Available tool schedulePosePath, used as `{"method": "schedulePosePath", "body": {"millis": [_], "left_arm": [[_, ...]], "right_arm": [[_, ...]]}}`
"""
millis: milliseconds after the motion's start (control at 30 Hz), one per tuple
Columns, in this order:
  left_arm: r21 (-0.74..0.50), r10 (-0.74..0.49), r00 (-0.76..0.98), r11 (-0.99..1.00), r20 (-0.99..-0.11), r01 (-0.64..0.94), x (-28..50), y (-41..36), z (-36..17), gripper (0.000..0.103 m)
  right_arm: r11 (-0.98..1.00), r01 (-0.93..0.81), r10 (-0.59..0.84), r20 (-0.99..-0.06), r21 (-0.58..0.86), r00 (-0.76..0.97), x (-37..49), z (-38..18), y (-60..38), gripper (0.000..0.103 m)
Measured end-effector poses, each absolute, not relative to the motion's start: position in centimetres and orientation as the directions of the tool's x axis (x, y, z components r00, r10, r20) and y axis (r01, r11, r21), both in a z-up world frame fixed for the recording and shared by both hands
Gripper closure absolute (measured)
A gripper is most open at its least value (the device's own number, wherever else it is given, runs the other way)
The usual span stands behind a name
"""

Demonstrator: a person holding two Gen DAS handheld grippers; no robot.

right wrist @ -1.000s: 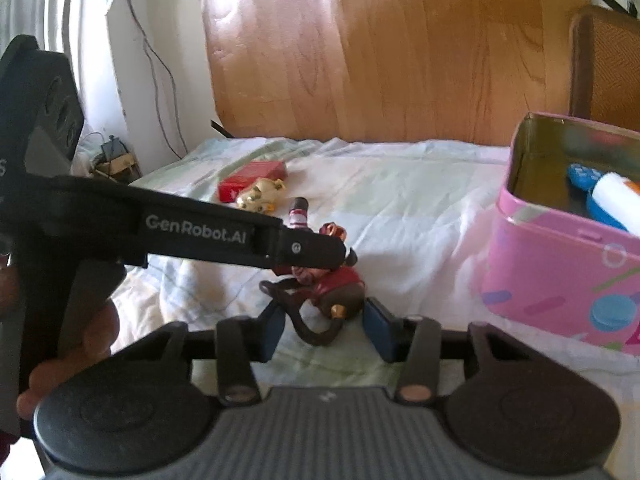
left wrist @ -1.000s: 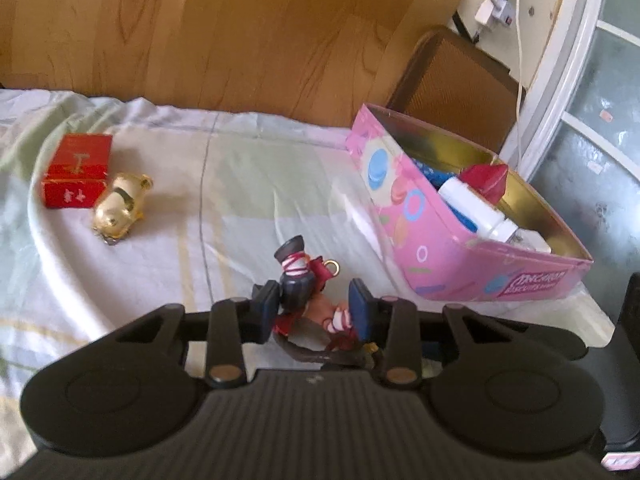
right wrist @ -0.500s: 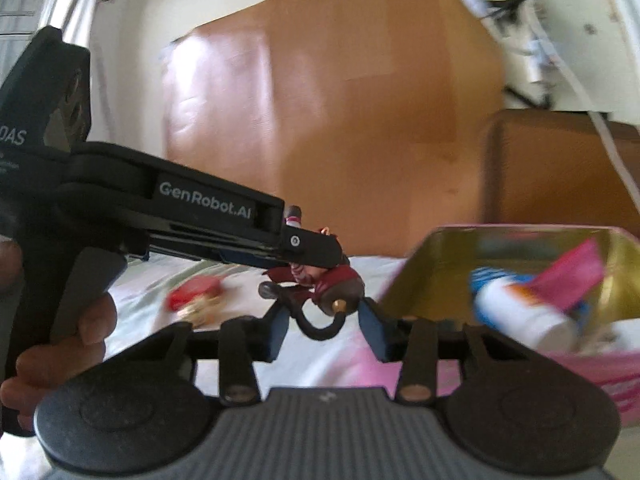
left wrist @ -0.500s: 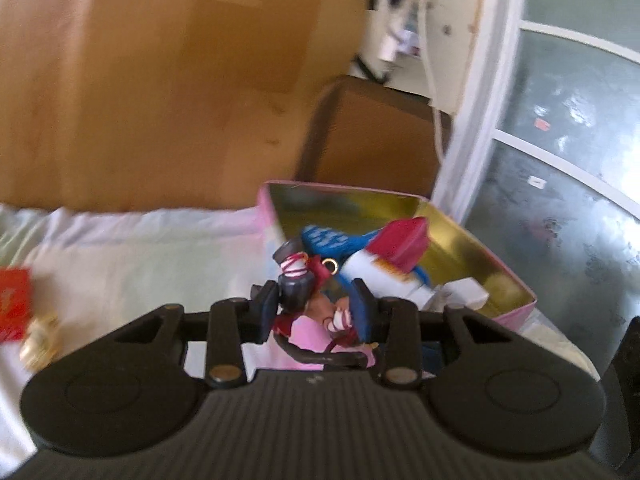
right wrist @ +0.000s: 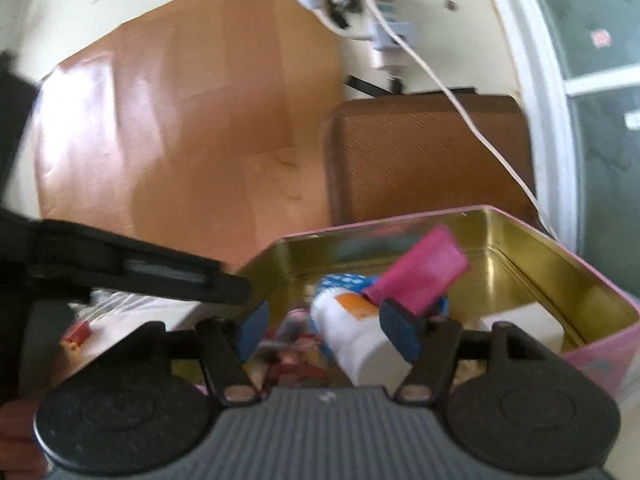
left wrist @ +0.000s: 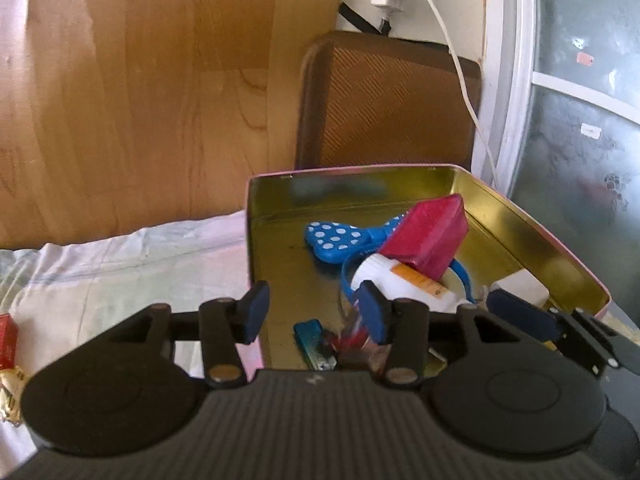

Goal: Organize rigid objects
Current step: 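Carry the pirate figurine into the pink tin and open the right tool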

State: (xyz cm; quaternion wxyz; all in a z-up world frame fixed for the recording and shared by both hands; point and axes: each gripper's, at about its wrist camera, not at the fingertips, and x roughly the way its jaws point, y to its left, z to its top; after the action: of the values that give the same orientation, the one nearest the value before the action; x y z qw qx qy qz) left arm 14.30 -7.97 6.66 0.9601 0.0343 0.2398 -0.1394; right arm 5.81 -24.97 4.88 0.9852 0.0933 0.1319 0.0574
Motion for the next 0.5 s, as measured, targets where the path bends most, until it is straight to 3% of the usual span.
{"method": "schedulePosePath", "body": {"millis": [200,500], "left_arm": [[0.063,-0.139,0.877,0.98,-0.459,0.188,13.5,-7.3,7.0,0.05],[0.113,-0.031,0.889,0.989,-0.457,0.092,11.4,-3.6,6.2,0.049]], "right_arm": [[0.971,-0.067,0.116,-0.206,0.228,0.972,5.9,4.7,-25.9,0.035],[0.968,-0.07,0.11,-0.155,0.243,0.982,4.0,5.8,-25.2,0.035]]}}
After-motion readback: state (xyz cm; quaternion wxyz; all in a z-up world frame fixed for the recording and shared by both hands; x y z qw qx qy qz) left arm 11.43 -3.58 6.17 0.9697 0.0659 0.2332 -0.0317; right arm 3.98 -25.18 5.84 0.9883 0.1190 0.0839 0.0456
